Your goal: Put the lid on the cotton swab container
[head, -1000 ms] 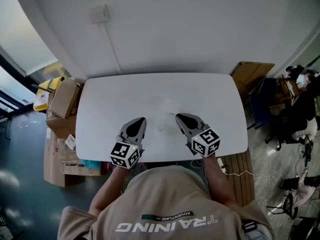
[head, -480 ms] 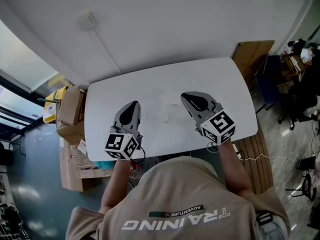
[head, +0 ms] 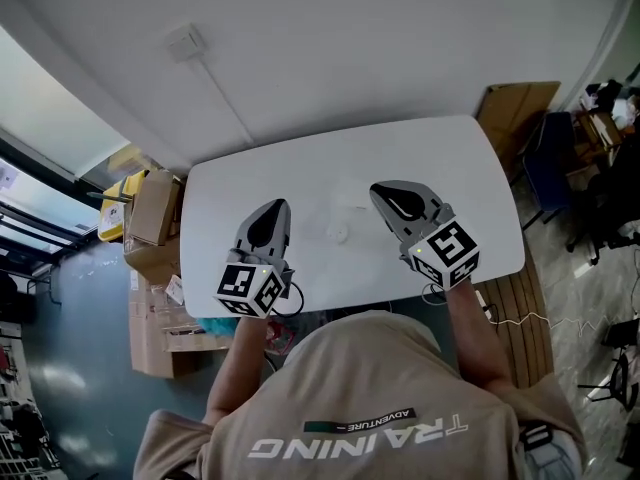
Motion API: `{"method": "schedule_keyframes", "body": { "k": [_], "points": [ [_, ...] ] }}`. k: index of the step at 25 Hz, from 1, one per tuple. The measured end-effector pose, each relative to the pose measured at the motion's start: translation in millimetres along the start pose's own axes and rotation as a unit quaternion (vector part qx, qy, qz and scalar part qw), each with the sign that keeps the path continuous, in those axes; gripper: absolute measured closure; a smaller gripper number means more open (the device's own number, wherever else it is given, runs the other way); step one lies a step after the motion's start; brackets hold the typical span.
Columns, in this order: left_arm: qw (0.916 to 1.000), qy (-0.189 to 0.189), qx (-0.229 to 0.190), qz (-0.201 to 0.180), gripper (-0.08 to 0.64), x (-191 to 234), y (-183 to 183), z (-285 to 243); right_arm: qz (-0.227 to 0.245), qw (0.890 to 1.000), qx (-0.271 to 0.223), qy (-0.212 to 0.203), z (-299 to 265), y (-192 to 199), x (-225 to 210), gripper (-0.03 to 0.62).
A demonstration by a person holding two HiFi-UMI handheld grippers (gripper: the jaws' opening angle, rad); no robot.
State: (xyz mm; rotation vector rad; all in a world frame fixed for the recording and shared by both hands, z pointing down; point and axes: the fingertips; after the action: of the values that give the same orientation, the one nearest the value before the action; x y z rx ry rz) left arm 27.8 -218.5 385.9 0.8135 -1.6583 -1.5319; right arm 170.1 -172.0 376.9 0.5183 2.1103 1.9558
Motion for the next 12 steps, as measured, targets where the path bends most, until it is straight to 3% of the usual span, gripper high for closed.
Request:
{"method": "schedule_keyframes", "body": {
  "k": [12],
  "points": [
    [0.9996, -0.013, -0.012, 0.023, 0.546, 18, 4, 12, 0.017, 1.0, 0.007, -0.012, -14, -1, 12, 0.575]
  ]
}}
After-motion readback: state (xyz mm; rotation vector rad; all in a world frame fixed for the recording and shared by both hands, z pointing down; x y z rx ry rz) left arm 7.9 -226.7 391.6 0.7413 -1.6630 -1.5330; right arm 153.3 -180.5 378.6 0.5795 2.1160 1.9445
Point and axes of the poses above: the fingertips, and each gripper's own axes: z backward along the fingers, x to its left, y out of its underside, and after that the axes turned 9 degrees about y, right-handed
